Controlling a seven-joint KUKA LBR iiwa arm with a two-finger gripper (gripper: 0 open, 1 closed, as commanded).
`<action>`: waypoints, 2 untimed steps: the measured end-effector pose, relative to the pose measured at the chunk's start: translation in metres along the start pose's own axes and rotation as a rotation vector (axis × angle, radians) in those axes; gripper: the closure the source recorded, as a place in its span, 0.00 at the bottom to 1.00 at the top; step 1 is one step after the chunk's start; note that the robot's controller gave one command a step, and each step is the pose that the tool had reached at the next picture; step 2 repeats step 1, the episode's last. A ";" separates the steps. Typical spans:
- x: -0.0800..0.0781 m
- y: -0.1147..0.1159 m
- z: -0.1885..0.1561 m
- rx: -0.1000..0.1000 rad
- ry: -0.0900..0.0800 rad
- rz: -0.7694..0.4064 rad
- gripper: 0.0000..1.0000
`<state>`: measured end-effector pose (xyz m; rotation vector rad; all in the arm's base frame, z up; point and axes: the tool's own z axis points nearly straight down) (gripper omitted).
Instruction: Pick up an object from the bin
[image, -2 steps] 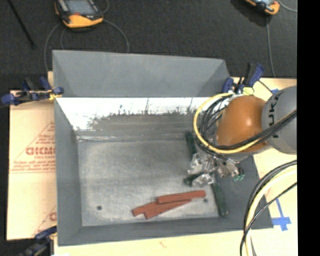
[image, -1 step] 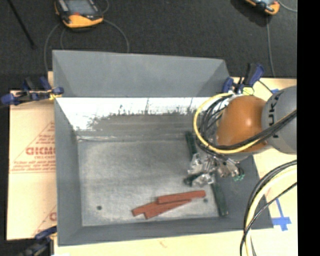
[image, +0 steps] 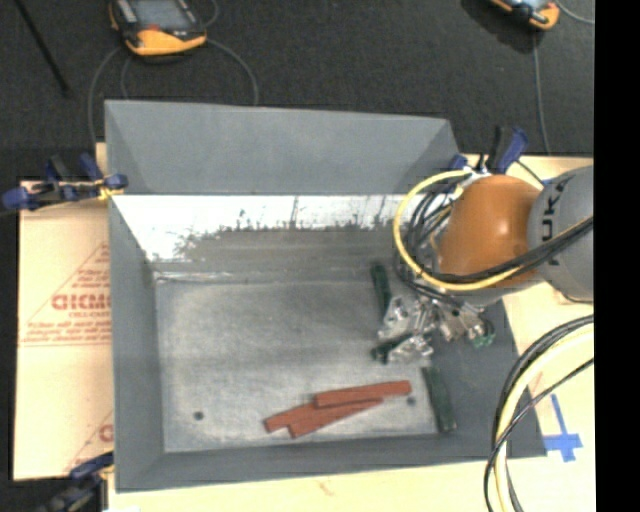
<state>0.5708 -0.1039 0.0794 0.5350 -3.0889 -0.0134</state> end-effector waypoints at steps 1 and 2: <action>0.046 0.049 -0.186 0.015 -0.014 -0.007 1.00; 0.046 0.049 -0.186 0.015 -0.014 -0.007 1.00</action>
Offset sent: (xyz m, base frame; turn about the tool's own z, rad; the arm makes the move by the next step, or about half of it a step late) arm 0.0000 0.0000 0.0000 0.0000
